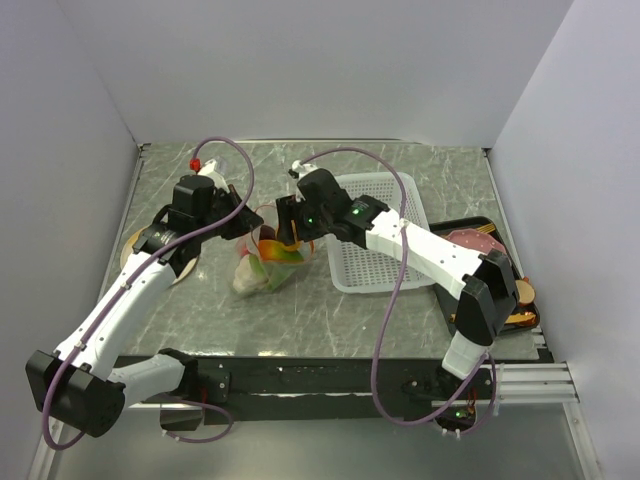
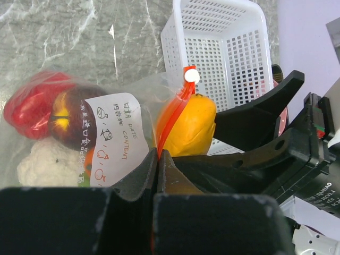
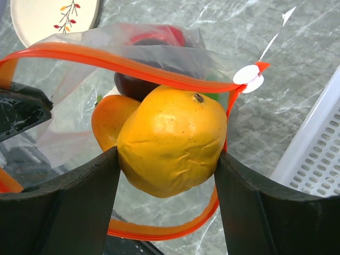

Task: Place the food in the zip-top bag and seal the zipper
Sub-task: Place the fake fruit in the zipper food storage bag, then zip the zipper food storage bag at the center of the board.

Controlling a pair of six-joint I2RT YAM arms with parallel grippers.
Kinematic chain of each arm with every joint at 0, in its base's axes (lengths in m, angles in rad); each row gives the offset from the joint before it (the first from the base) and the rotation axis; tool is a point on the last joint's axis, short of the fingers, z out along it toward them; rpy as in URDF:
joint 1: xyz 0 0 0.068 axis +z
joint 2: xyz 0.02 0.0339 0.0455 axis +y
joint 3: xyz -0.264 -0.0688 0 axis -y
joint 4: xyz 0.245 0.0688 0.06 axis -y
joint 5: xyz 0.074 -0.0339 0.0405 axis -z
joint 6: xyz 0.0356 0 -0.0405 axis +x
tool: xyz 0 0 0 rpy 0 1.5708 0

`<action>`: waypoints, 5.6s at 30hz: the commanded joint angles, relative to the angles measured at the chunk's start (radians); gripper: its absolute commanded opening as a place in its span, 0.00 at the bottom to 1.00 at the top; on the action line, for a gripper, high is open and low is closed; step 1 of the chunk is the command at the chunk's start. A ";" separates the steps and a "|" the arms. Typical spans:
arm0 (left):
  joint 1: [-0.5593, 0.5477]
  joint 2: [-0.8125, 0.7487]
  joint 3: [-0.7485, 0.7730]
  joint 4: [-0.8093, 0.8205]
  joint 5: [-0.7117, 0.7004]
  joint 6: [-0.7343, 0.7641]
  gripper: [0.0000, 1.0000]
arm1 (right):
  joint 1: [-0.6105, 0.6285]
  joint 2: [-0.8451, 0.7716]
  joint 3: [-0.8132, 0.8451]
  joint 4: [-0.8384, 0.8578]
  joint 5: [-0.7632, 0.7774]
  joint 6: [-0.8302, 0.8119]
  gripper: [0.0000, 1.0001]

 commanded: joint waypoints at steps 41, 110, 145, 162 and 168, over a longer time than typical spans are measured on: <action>-0.003 -0.019 0.017 0.041 -0.011 -0.008 0.08 | 0.057 -0.243 -0.183 0.159 0.279 0.083 1.00; -0.003 -0.038 -0.013 0.057 0.021 -0.002 0.07 | -0.133 0.056 -0.102 0.319 -0.015 0.431 0.31; -0.131 -0.004 -0.090 0.110 0.214 0.112 0.51 | -0.172 0.015 -0.039 0.267 -0.027 0.316 0.13; 0.146 0.077 -0.004 0.277 0.258 0.262 0.88 | -0.173 -0.020 -0.056 0.277 -0.038 0.275 0.13; 0.191 0.341 0.004 0.549 0.622 0.298 0.79 | -0.173 -0.045 -0.047 0.279 -0.058 0.264 0.13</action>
